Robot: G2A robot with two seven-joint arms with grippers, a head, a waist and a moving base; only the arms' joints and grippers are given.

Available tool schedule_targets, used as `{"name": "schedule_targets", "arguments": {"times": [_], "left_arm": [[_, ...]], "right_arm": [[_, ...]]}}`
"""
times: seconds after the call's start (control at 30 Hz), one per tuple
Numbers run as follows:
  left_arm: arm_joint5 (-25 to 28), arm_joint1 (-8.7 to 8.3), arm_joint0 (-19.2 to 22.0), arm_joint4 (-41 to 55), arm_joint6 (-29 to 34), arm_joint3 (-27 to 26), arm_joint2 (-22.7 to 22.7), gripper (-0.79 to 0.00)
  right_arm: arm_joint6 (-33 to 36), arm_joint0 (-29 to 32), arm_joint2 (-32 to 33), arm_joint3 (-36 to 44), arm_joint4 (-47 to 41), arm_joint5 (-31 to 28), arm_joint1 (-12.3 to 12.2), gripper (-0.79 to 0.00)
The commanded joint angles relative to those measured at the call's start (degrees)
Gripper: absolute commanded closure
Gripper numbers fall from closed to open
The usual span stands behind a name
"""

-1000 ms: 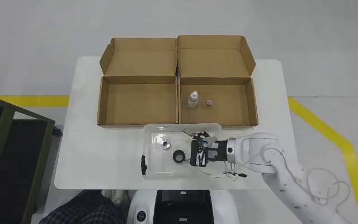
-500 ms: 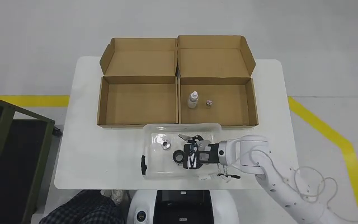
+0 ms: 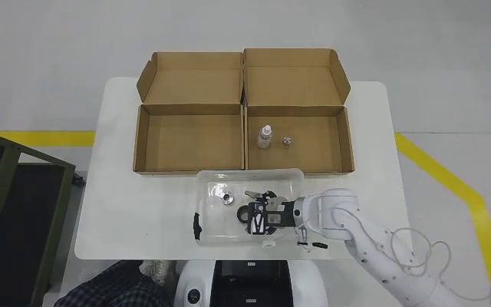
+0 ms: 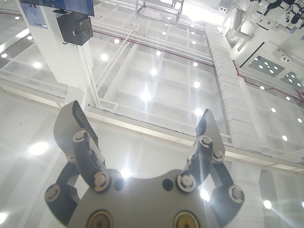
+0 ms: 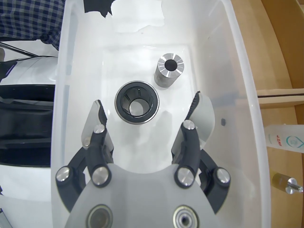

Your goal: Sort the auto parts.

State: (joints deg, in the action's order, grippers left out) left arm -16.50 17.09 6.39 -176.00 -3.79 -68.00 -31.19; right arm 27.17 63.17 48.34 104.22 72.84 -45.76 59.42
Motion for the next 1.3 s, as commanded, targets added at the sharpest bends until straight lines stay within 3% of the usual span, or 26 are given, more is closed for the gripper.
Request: {"name": "schedule_targets", "arguments": {"times": [0.0, 0.17, 0.27, 0.37, 0.47, 0.73, 0.77, 1.27], "left_arm": [[0.0, 0.00, 0.0, 0.0, 0.0, 0.0, 0.0, -0.785], [0.0, 0.00, 0.0, 0.0, 0.0, 0.0, 0.0, -0.785], [0.0, 0.00, 0.0, 0.0, 0.0, 0.0, 0.0, -0.785], [0.0, 0.00, 0.0, 0.0, 0.0, 0.0, 0.0, -0.785], [0.0, 0.00, 0.0, 0.0, 0.0, 0.0, 0.0, -0.785], [0.0, 0.00, 0.0, 0.0, 0.0, 0.0, 0.0, -0.785], [0.0, 0.00, 0.0, 0.0, 0.0, 0.0, 0.0, -0.785], [0.0, 0.00, 0.0, 0.0, 0.0, 0.0, 0.0, -0.785]], "right_arm": [[-0.1, -0.3, -0.5, -0.7, -0.1, -0.1, 0.2, -0.588], [-0.7, -1.5, -2.1, -2.7, -0.2, -0.1, 0.8, -0.563], [-1.1, -2.2, -3.0, -4.1, -0.2, 0.1, 1.2, -0.508], [-1.6, -2.6, -3.7, -5.0, -0.1, 0.3, 1.5, -0.388], [-1.9, -2.9, -4.1, -5.6, -0.1, 0.3, 1.7, -0.345], [-2.6, -2.9, -3.5, -5.2, -0.3, 0.0, 1.8, -0.077], [-2.7, -2.9, -3.3, -5.0, -0.3, -0.1, 1.7, -0.015], [-5.7, 0.2, 5.0, 2.7, -3.2, -0.5, 0.0, 0.000]]}}
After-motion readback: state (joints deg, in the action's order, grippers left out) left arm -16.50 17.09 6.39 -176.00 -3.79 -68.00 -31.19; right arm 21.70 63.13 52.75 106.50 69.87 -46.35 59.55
